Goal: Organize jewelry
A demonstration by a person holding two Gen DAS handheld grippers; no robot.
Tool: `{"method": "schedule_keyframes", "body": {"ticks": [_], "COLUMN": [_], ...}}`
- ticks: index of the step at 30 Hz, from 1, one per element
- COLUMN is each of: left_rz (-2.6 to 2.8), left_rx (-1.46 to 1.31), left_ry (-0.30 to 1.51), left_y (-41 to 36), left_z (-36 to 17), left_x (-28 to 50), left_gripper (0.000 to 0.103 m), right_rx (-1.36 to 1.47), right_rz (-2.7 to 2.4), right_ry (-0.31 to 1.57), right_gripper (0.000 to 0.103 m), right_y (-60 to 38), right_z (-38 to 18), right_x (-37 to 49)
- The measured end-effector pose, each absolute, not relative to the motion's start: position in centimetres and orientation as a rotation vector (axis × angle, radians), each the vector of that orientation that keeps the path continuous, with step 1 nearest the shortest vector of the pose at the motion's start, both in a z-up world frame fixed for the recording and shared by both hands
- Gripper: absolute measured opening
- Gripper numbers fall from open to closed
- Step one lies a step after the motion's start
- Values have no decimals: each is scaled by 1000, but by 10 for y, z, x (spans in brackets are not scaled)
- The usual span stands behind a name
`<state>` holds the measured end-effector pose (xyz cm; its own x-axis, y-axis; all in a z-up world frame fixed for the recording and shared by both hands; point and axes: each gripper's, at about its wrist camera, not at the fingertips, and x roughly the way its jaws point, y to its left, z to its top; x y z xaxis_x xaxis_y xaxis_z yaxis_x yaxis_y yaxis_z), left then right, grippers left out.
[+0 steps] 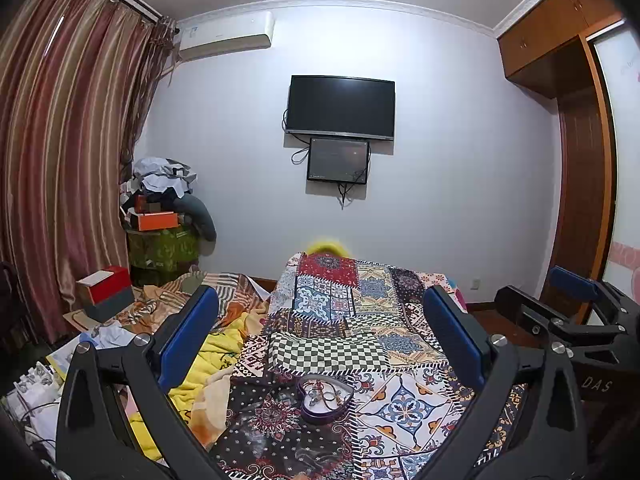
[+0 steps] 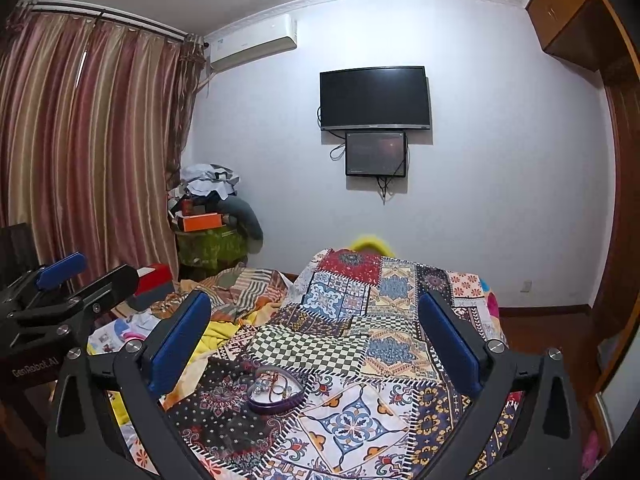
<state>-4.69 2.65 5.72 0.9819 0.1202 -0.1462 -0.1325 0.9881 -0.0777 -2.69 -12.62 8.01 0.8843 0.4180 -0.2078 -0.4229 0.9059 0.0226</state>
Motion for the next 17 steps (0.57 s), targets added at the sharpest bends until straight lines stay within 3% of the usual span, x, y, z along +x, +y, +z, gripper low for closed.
{"method": "schedule_keyframes", "body": {"ticks": [17], "left_rz": [134], "left_rx": [-83], "left_ry": [152], "left_y": [27], "left_z": [55], "left_x": [-47], "left_gripper": [103], "right_rx": [-18], "right_rz": [427], "right_ry": [246], "right_gripper": [103], "right_y": [-128], "right_z": [73], "right_x": [-23]}}
